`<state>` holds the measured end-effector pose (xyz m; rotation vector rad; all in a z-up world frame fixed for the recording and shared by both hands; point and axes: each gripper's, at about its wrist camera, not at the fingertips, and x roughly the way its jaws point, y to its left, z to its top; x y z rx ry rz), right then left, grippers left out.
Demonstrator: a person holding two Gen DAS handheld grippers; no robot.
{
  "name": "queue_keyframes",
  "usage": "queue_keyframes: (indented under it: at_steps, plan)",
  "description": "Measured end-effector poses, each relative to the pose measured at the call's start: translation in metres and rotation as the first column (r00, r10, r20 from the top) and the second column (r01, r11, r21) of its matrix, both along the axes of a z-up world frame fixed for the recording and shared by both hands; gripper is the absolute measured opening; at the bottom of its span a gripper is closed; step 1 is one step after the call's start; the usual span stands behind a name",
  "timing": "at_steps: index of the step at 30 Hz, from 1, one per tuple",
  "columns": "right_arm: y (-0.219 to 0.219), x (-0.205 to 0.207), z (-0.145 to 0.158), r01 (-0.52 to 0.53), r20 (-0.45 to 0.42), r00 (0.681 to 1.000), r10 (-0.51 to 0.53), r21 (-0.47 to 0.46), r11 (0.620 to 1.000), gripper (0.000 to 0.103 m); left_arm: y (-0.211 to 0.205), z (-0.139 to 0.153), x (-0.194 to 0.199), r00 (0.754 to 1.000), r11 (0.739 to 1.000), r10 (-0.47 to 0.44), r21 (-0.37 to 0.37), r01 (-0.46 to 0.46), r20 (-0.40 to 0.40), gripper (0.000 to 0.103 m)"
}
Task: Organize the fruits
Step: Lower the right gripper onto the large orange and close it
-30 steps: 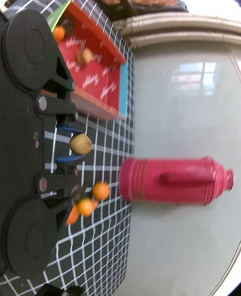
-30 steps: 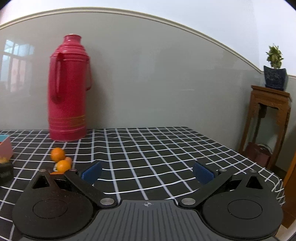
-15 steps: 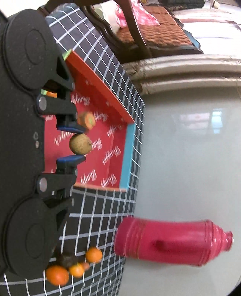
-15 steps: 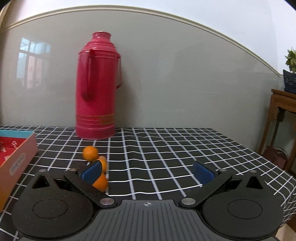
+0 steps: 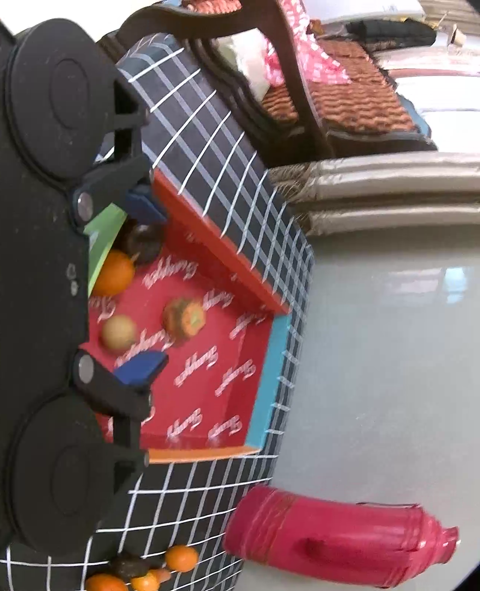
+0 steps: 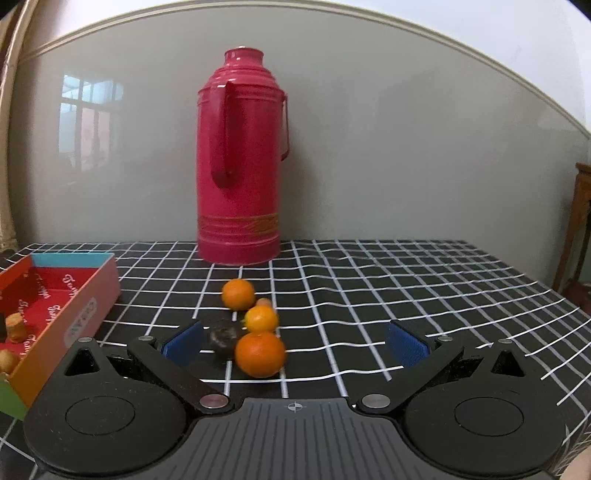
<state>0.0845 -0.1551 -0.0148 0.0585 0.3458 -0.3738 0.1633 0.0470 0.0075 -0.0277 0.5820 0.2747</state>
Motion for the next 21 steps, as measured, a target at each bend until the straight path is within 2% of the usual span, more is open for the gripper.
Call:
queue_keyframes:
  at_steps: [6, 9, 14, 17, 21]
  plan:
    - [0.002, 0.012, -0.003, -0.025, -0.026, 0.999, 0.027, 0.069, 0.997, 0.103, 0.021, 0.007, -0.004, 1.0, 1.0, 0.023, -0.008, -0.023, 0.017, 0.077]
    - [0.004, 0.018, -0.005, -0.036, -0.039, 0.998, 0.04, 0.088, 0.995, 0.103, 0.034, 0.011, -0.005, 0.998, 0.999, 0.053, -0.012, -0.053, 0.028, 0.086]
    - [-0.002, 0.028, -0.01, -0.046, -0.057, 0.997, 0.055, 0.139, 0.989, 0.103, 0.055, 0.015, -0.008, 0.992, 0.994, 0.111, -0.004, -0.111, 0.052, 0.087]
    - [-0.01, 0.032, -0.012, -0.043, -0.06, 0.997, 0.055, 0.19, 0.981, 0.103, 0.069, 0.017, -0.007, 0.987, 0.988, 0.155, -0.014, -0.154, 0.048, 0.088]
    - [-0.018, 0.043, -0.016, -0.023, -0.09, 0.995, 0.042, 0.205, 0.978, 0.103, 0.086, 0.018, -0.007, 0.98, 0.98, 0.196, -0.038, -0.195, 0.032, 0.089]
